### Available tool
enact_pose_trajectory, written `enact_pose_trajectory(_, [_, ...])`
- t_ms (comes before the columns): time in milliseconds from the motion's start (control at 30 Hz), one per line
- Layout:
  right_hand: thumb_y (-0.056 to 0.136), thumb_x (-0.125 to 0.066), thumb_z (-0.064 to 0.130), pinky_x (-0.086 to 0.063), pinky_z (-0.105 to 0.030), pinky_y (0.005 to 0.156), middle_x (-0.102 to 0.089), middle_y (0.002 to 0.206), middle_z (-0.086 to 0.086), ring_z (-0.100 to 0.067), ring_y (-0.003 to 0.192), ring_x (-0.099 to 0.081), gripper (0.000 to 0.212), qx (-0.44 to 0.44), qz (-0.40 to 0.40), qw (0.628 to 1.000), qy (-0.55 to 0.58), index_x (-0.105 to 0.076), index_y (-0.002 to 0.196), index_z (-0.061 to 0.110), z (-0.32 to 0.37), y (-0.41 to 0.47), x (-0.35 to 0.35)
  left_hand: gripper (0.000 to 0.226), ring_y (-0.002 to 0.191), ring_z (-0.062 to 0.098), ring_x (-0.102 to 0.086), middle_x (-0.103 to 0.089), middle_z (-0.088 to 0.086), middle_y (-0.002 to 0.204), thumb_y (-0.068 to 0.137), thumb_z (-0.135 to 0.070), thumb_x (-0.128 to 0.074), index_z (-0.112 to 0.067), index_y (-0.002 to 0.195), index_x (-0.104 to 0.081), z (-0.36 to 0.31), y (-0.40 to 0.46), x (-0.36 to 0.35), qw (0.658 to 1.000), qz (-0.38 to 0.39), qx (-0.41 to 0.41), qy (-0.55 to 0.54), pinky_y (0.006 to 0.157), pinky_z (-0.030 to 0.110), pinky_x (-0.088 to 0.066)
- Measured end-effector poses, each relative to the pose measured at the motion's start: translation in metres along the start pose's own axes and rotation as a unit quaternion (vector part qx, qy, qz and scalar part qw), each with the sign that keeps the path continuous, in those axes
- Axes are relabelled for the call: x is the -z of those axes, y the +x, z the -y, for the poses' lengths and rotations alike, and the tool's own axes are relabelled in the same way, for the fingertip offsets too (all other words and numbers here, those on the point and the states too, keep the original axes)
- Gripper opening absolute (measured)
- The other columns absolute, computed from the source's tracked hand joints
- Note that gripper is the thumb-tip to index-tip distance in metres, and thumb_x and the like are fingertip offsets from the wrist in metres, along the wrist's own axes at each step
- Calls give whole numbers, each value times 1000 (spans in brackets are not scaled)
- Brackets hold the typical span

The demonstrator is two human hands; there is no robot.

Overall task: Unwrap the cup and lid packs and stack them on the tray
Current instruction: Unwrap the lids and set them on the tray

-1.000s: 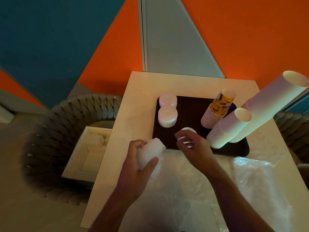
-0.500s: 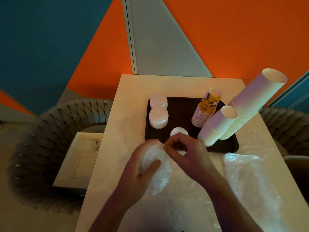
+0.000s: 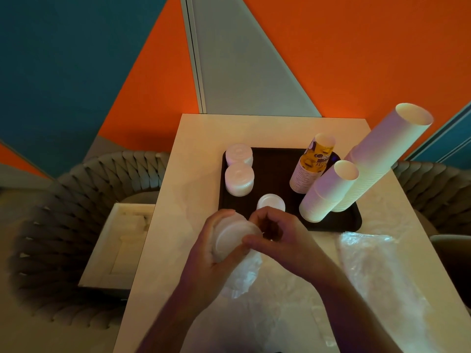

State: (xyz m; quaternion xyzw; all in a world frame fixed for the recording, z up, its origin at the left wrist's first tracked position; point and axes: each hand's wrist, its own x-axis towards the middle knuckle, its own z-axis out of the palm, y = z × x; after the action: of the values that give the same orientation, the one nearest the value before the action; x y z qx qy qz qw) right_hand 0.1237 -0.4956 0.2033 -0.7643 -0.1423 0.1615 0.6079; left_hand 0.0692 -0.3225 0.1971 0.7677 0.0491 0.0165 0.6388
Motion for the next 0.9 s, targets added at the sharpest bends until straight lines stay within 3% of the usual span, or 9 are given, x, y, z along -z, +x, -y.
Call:
enact_pose_trajectory(100, [89,-75,14,-55,-33,74,-68,90,-9,-21,84,-65,27,-53,12,986,160,-60,108,2,-11,3,-2,54,107,-14,-54,-51,-46,113,79,-34,-73,-47,123,-45,3,0,8,1000,-8,-2,16,72,6,-50])
enact_pose_trajectory(200, [88,-68,19,-60,-36,79,-71,108,-10,-26,101,-69,40,-97,-82,951,281,-55,123,2,-28,16,5,49,107,-15,-56,-56,-44,110,90,-15,-68,-44,123,-47,8,0,17,999,-37,-3,10,71,4,-49])
enact_pose_trajectory(267, [98,-62,20,-61,-40,84,-69,116,-3,-24,111,-67,31,-84,-159,970,166,-59,128,11,-43,32,16,51,107,-17,-54,-53,-48,109,93,-13,-66,-46,125,-44,10,-1,21,999,-40,6,11,70,6,-51])
enact_pose_trajectory(367, [104,-51,11,-50,-37,93,-62,114,12,-8,104,-55,28,-36,-234,967,-97,-59,131,13,-67,56,31,51,111,-11,-55,-51,-47,113,92,-23,-67,-48,129,-44,12,-2,28,999,-41,23,18,77,26,-61])
enact_pose_trajectory(467, [102,-52,4,-39,-28,94,-67,124,-3,-12,111,-55,29,24,-235,935,-263,-63,128,11,-88,70,36,52,110,-10,-55,-50,-45,115,89,-29,-69,-47,131,-44,13,-3,33,998,-46,37,25,81,37,-62])
enact_pose_trajectory(567, [98,-56,-2,-43,-28,92,-70,122,-7,-21,112,-62,30,61,-210,912,-347,-68,123,11,-108,76,36,51,109,-13,-54,-50,-47,114,90,-26,-69,-47,129,-44,13,-3,36,998,-41,36,35,80,32,-62])
enact_pose_trajectory(667, [91,-65,-5,-49,-38,94,-71,119,-13,-32,112,-64,32,56,-173,890,-417,-70,121,6,-125,78,36,51,108,-13,-54,-50,-47,111,91,-22,-70,-49,125,-44,13,-3,38,998,-36,36,36,72,22,-61])
enact_pose_trajectory(900, [79,-84,15,-50,-45,97,-70,125,-10,-34,117,-62,45,47,-140,880,-451,-71,122,10,-143,67,29,52,106,-14,-55,-51,-47,109,91,-15,-69,-47,125,-46,13,-2,41,999,-37,33,24,65,12,-54])
